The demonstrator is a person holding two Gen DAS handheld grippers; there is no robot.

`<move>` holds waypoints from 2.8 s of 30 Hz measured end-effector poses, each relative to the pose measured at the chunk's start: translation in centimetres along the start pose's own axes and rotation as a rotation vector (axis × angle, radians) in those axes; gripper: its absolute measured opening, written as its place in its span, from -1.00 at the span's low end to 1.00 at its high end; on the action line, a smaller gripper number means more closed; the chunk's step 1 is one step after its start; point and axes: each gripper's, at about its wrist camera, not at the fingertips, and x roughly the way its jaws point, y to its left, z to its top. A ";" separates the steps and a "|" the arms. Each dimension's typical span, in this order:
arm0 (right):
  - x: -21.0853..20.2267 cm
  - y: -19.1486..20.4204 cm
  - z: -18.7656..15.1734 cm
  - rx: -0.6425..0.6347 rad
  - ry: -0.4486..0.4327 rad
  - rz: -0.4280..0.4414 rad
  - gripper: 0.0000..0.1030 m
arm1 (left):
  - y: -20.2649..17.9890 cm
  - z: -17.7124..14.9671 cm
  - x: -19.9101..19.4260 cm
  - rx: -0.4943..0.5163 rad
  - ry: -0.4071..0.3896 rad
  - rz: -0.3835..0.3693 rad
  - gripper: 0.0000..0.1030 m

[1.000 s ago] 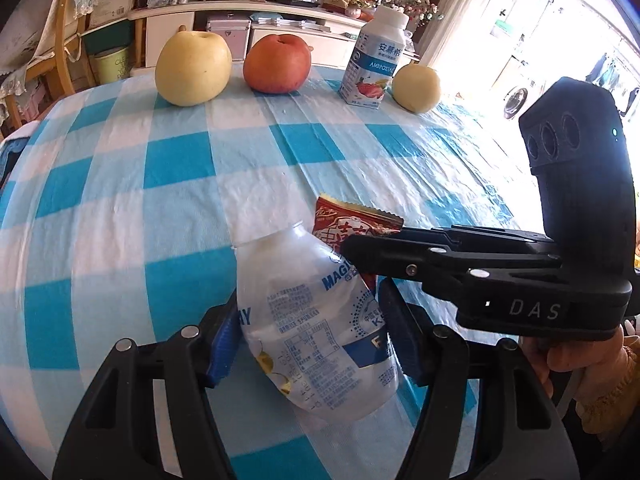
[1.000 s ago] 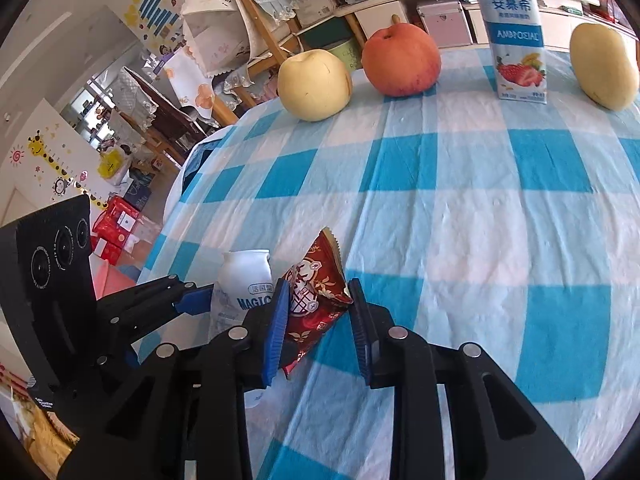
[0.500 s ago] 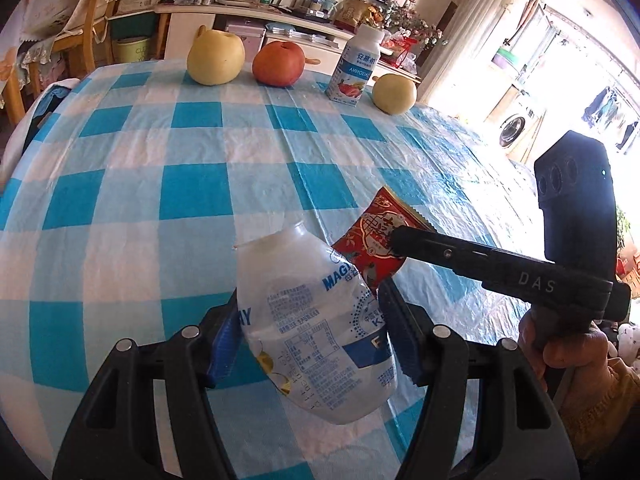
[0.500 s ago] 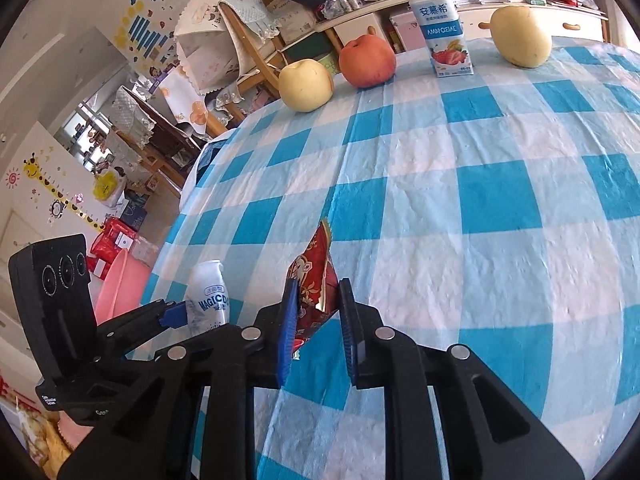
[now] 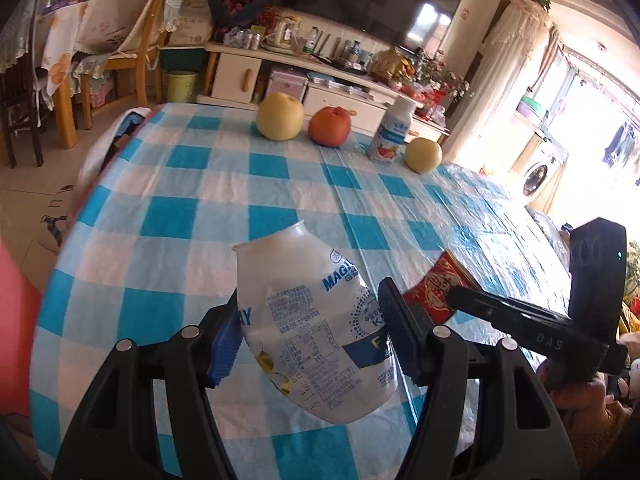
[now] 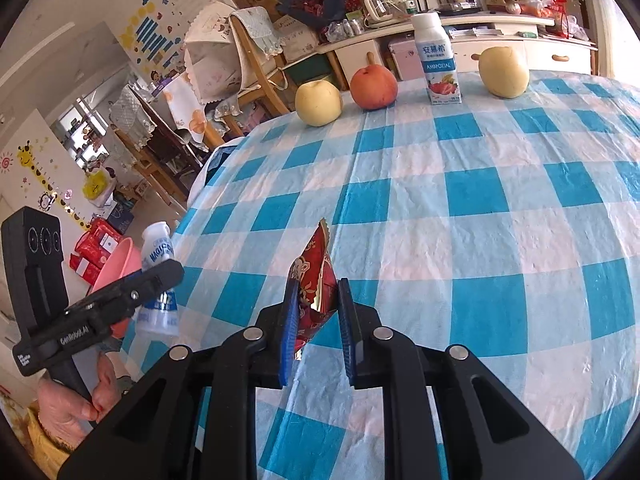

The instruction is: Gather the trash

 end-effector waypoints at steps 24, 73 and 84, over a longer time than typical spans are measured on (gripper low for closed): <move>7.7 22.4 2.7 -0.297 0.070 0.225 -0.60 | 17.3 1.9 -10.6 -0.372 -0.311 0.520 0.27; 10.4 21.7 2.9 -0.221 -0.009 0.091 0.73 | 18.2 2.6 -9.9 -0.357 -0.269 0.695 0.84; 4.4 14.7 1.5 -0.201 -0.120 -0.095 0.77 | 12.0 2.9 -8.1 -0.223 -0.275 0.561 0.90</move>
